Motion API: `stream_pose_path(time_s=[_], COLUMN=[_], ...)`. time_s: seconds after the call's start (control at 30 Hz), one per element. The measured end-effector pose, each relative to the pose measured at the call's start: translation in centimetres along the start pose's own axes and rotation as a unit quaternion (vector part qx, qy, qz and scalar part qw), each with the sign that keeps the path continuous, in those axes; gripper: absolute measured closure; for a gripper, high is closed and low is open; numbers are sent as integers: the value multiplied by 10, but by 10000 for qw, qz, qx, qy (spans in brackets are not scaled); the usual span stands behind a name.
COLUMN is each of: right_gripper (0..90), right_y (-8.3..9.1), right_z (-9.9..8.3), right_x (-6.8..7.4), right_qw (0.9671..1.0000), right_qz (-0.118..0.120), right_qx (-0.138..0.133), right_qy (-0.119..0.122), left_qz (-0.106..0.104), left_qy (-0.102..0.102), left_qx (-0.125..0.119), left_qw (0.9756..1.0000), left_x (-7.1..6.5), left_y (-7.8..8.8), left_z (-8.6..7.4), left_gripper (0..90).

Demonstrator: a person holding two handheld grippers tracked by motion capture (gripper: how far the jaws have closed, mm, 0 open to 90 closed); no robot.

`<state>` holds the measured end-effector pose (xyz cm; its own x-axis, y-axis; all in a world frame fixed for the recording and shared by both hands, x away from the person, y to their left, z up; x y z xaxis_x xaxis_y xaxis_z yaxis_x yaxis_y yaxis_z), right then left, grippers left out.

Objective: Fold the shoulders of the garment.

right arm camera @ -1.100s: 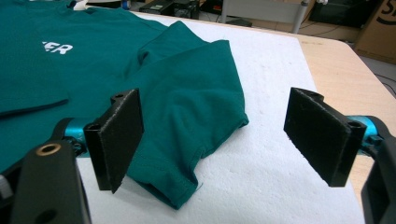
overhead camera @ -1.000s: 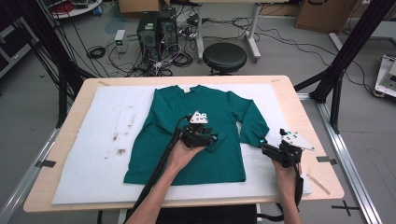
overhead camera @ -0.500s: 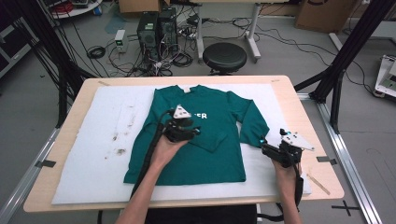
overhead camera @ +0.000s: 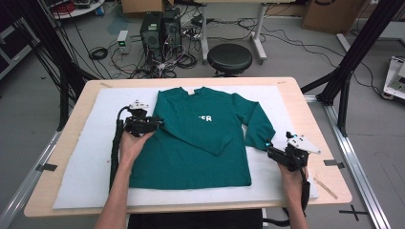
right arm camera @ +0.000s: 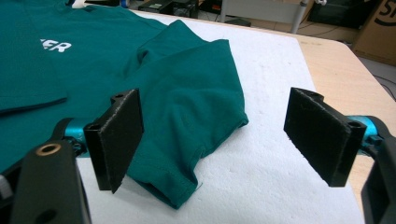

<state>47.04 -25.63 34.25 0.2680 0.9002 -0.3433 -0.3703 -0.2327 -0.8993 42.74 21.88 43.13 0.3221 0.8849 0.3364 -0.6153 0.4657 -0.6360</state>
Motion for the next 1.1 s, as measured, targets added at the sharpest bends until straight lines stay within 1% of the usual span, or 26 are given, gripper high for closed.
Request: stream_pose_path(time_s=[0.03, 0.07, 0.13, 0.17, 0.23, 0.33, 0.37, 0.4, 0.43, 0.47, 0.5, 0.53, 0.57, 0.63, 0.7, 0.73, 0.77, 0.8, 0.83, 0.87, 0.93, 0.97, 1.0, 1.03, 1.07, 1.1], right_gripper=[202, 202, 202, 202, 202, 202, 202, 202, 202, 202, 202, 202, 202, 202, 202, 202, 202, 202, 202, 202, 202, 202, 202, 202, 202, 202], right_y=[0, 0, 0, 0, 0, 0, 0, 0, 0, 0, 0, 0, 0, 0, 0, 0, 0, 0, 0, 0, 0, 0, 0, 0, 0, 0], right_z=[0, 0, 0, 0, 0, 0, 0, 0, 0, 0, 0, 0, 0, 0, 0, 0, 0, 0, 0, 0, 0, 0, 0, 0, 0, 0], right_x=[0, 0, 0, 0, 0, 0, 0, 0, 0, 0, 0, 0, 0, 0, 0, 0, 0, 0, 0, 0, 0, 0, 0, 0, 1, 0], right_qw=[10000, 10000, 10000, 10000, 10000, 10000, 10000, 10000, 10000, 10000, 10000, 10000, 10000, 10000, 10000, 10000, 10000, 10000, 10000, 10000, 10000, 10000, 10000, 10000, 10000, 10000], right_qz=[0, -5, -9, -3, -6, -4, -2, 6, 6, 3, 7, 5, -1, -1, -3, -4, -6, -6, -7, -7, -5, -5, 4, -2, 12, 3], right_qx=[-2, -3, -9, -13, -14, -16, -15, -5, -5, -4, -5, -5, -9, -15, -13, -13, -12, -12, -11, -11, -4, -4, -2, -4, 4, -3], right_qy=[7, 17, 27, 25, 24, 20, 21, 5, 5, 1, -1, 5, 12, 20, 22, 24, 29, 29, 27, 27, 25, 25, 25, 31, 10, 28], left_qz=[72, 77, 141, 141, 385, 606, 598, 649, 718, 879, 879, 913, 990, 1027, 1225, 1245, 1198, 1241, 1250, 1250, 1070, 1070, 975, 917, 889, 872], left_qy=[83, 116, 163, 163, 118, 154, 176, 154, 139, 154, 154, 186, 286, 318, 362, 405, 433, 436, 429, 429, 389, 389, 339, 262, 219, 190], left_qx=[124, 140, 256, 256, 356, 479, 476, 475, 455, 403, 403, 380, 305, 262, 180, 171, 193, 184, 145, 145, -74, -74, -186, -285, -381, -499], left_qw=[9999, 9998, 9994, 9994, 9986, 9969, 9969, 9966, 9963, 9952, 9952, 9949, 9942, 9939, 9916, 9912, 9917, 9911, 9911, 9911, 9935, 9935, 9945, 9950, 9951, 9948], left_x=[7, 9, 12, 12, 15, 21, 22, 23, 23, 26, 26, 28, 32, 34, 38, 40, 42, 43, 45, 45, 44, 44, 43, 43, 42, 42], left_y=[-3, -5, -12, -12, -19, -24, -25, -24, -24, -22, -22, -20, -17, -16, -12, -11, -10, -8, -3, -3, 10, 10, 15, 21, 28, 35], left_z=[-2, -2, -4, -4, -7, -10, -11, -10, -10, -9, -9, -8, -7, -6, -4, -4, -4, -4, -3, -3, -1, -1, 0, 0, 0, -1], left_gripper=[689, 694, 708, 716, 729, 742, 752, 763, 763, 772, 778, 787, 792, 792, 787, 779, 769, 769, 748, 727, 693, 669, 669, 628, 562, 531])
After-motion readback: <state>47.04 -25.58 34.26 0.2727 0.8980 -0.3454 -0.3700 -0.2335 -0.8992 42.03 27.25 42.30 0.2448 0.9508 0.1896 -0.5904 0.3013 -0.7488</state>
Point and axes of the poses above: each handheld gripper's, and its own axes: y roughly backward along the jaws, z roughly out of its top, x roughly to its left, the point moved 4 cm from there along -y, roughly forward along the jaws, and after that the axes turned 15 degrees about y, right-handed, at the moved point
